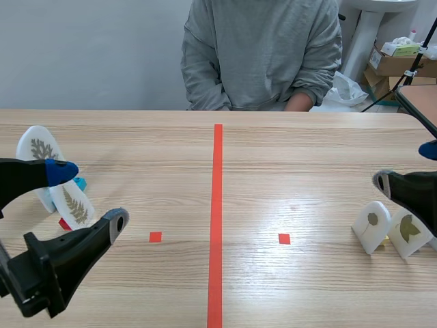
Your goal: Do the leaf sorting experiment
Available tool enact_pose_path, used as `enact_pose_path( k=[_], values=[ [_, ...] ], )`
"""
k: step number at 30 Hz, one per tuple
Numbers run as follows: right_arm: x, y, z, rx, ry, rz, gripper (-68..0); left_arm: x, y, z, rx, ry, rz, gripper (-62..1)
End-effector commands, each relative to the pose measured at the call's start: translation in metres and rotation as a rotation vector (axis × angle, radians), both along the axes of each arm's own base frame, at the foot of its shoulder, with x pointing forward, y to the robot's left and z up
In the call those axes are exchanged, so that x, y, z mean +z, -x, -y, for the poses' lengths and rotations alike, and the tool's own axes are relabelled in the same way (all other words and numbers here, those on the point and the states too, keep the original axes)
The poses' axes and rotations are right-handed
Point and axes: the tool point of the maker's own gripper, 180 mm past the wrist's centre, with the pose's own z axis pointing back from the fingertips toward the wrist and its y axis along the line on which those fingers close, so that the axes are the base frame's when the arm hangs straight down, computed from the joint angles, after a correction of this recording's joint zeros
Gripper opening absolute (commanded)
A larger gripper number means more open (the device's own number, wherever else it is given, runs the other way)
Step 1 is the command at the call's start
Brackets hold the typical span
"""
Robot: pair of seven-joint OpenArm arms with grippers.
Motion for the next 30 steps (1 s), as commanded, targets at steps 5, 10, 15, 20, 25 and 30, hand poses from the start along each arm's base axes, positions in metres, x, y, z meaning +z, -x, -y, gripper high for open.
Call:
enact_pose_path(
  k=[5,10,15,20,25,30],
  values=[
    [-0.015,0.013,0.014,-0.015,0.007,-0.059,-5.4,0.009,0.0,-0.001,0.019,0.061,-0.01,1.1],
    [-0.031,0.032,0.014,-0.013,0.007,-0.125,-5.4,0.014,-0.005,-0.007,0.047,0.093,-0.01,1.1],
    [-0.039,0.034,0.011,0.026,0.07,-0.124,-5.4,0.019,-0.009,-0.014,0.066,0.091,0.004,1.1],
    [-0.038,0.03,-0.003,0.104,0.111,-0.058,-14.1,0.019,-0.01,-0.016,0.068,0.087,0.007,1.1],
    [-0.019,0.023,-0.014,0.115,0.036,0.043,-27.6,0.017,-0.01,-0.016,0.068,0.079,-0.001,1.1],
    [-0.018,0.023,-0.014,0.115,0.031,0.05,-28.2,0.016,-0.009,-0.016,0.067,0.075,-0.007,1.1]
  ],
)
